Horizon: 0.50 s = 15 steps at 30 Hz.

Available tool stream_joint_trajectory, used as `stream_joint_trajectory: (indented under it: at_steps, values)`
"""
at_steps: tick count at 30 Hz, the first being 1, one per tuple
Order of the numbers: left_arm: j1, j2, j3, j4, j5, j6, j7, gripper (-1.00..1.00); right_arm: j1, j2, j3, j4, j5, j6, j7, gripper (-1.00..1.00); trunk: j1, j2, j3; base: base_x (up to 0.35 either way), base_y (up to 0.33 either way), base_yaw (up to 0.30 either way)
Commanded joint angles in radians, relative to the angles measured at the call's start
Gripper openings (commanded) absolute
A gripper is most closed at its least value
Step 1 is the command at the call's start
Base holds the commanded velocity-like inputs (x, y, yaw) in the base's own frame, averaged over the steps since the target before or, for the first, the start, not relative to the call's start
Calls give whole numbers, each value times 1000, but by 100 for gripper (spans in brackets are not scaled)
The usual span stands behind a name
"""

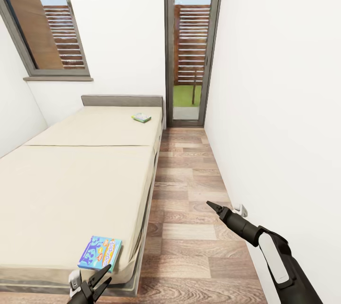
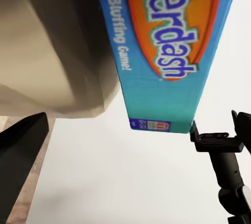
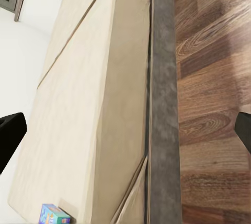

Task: Put all the toys in the child's room - the three board games (two on the bed and one on the table), the two jigsaw puzzles on the table, and the tennis ball on the table - inside the toy box on the table in the child's room.

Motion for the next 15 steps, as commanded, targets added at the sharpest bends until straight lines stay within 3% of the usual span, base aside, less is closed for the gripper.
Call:
stream_joint_trajectory:
  at_steps: [1,4,15]
  values:
    - [-35,0,9,0,7,-1,-1,100,-1,1,-2,0,-3,7,1,100,-4,7,3,0,0,0]
    - [-35,0,9,0,7,-1,-1,100,-1,1,-2,0,-3,7,1,100,-16,28,12,0,0,0]
    - [-35,0,9,0,7,-1,-1,100,-1,0,-2,0,-3,7,1,100,-16,28,12,0,0,0]
